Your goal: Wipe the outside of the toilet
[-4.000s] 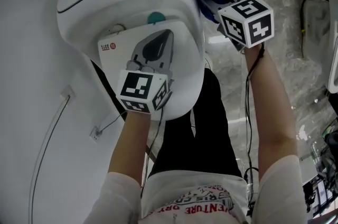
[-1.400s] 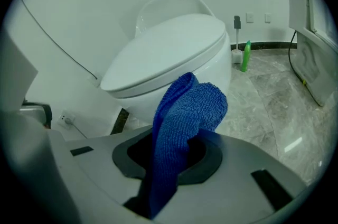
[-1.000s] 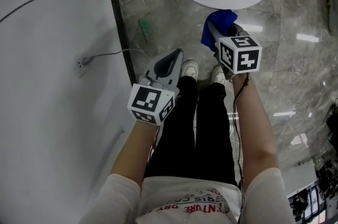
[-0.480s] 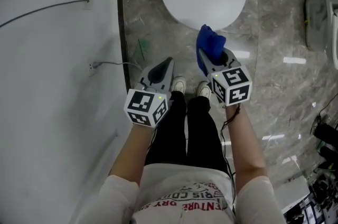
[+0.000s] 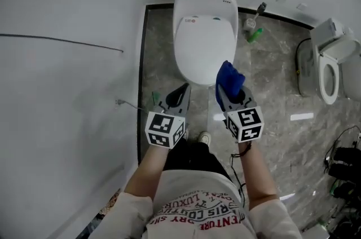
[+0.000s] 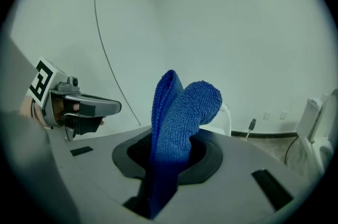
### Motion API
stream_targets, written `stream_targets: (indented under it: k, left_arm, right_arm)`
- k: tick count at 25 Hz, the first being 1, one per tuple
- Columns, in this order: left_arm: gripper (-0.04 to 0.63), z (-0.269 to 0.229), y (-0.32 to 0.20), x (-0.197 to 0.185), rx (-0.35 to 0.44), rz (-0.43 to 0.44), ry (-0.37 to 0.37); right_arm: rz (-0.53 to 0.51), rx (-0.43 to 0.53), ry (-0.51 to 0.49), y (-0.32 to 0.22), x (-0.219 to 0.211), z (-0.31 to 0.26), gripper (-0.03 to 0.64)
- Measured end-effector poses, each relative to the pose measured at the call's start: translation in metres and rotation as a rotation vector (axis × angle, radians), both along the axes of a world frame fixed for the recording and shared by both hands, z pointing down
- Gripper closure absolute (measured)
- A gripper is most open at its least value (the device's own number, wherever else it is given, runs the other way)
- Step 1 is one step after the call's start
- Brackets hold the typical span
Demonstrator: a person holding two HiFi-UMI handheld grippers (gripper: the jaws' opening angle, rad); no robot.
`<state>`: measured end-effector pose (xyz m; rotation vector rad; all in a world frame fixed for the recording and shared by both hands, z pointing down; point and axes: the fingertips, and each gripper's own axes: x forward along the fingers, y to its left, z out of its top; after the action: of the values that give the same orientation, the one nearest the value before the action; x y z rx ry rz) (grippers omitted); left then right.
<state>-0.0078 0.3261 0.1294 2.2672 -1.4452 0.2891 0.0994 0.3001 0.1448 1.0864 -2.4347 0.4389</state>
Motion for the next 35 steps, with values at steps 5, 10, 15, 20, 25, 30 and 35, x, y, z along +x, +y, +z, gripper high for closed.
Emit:
stream_targets:
  k: [5,10,15,20,25,30,35]
  left_arm:
    - [0.589,-0.096,0.011,-0.007,0.115,0.005,-0.022]
    - [0.589,-0.179,0.009,-0.028,0.232,-0.026,-0.02]
    - [0.589,-0.249,0.015,-0.045,0.34,-0.063,-0.039]
    - [0.589,-0.29,0.024,-0.05,0.434,-0.052,-0.03]
    - [0.589,-0.309,0.023,-0.046,0.454,-0.054,-0.045]
    - [0.589,-0.318,0.021,-0.048,0.452,-0.062,-0.063]
    - [0.589,-0.315,0.015,-0.05,0.444,-0.033,-0.053]
  right_arm:
    - [0.037,0.108,-0.049,0.01,0.002,-0.103,0.545]
    - [0.076,0.219,-0.128,0.006,0.001,-0.195,0.545]
    - [0.075,0.332,-0.154,0.017,-0.004,-0.263,0.545]
    - [0.085,0.382,-0.166,0.03,-0.013,-0.282,0.545]
    - [0.072,0.395,-0.152,0.035,-0.01,-0.287,0.545]
    - [0.073,0.397,-0.152,0.036,-0.008,-0.293,0.545]
    - [0.092,0.37,-0.164,0.027,-0.009,-0.287,0.545]
